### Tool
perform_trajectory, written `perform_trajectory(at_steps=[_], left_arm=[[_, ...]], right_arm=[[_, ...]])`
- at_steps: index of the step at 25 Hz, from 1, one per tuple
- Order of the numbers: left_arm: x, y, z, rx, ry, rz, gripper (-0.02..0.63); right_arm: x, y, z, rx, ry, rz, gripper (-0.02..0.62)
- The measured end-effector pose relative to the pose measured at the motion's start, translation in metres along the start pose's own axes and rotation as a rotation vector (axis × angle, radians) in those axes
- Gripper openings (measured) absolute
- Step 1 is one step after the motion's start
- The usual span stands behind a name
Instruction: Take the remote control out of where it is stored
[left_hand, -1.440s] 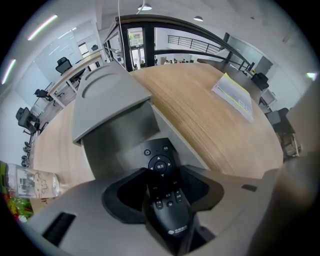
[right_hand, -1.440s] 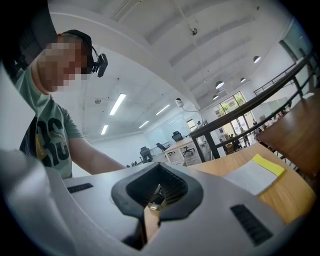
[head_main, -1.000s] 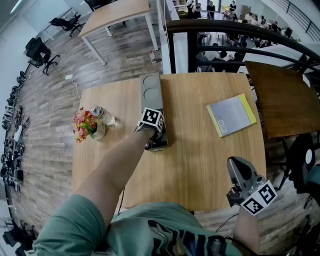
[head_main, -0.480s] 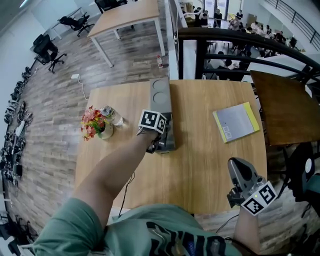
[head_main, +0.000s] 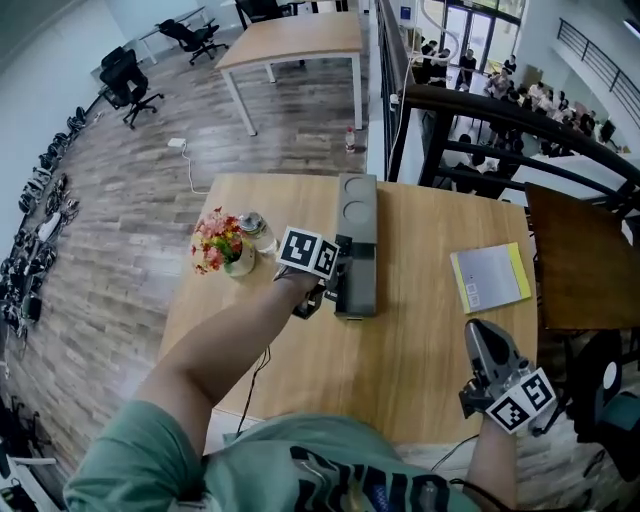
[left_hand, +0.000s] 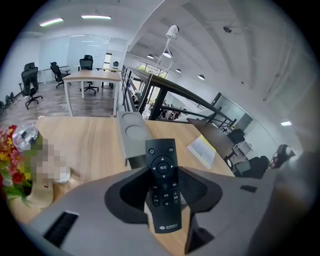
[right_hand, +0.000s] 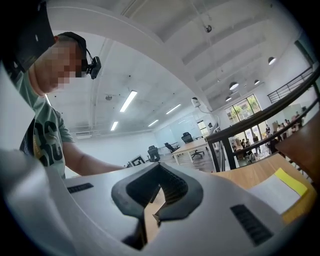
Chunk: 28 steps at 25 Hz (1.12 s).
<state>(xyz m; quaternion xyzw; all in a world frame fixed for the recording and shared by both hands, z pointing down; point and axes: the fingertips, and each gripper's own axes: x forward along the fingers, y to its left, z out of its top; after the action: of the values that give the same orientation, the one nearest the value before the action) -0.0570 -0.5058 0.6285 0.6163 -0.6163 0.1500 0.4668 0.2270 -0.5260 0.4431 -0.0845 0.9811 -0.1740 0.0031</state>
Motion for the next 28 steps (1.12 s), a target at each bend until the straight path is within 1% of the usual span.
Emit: perform_trajectory(at_steps=[7, 14, 21, 28], left_arm=[[-0.064, 0.030, 0.012, -0.006, -0.075, 0.013, 0.183], [-0.124, 0.059, 0.010, -0.022, -0.136, 0.049, 0.184], [-0.182, 0.109, -0.017, -0.068, -0.188, 0.118, 0.183], [-0.233, 0.169, -0.057, -0.165, -0.242, 0.186, 0.183]], right_arm=[[0.049, 0.018, 0.009, -0.030, 0.012, 0.049, 0.004], [0.097, 0.040, 0.015, -0.058, 0.038, 0.125, 0.004], [0.156, 0.073, 0.011, -0.076, 0.061, 0.217, 0.003], [0.209, 0.113, -0.011, -0.093, 0.109, 0.308, 0.003]])
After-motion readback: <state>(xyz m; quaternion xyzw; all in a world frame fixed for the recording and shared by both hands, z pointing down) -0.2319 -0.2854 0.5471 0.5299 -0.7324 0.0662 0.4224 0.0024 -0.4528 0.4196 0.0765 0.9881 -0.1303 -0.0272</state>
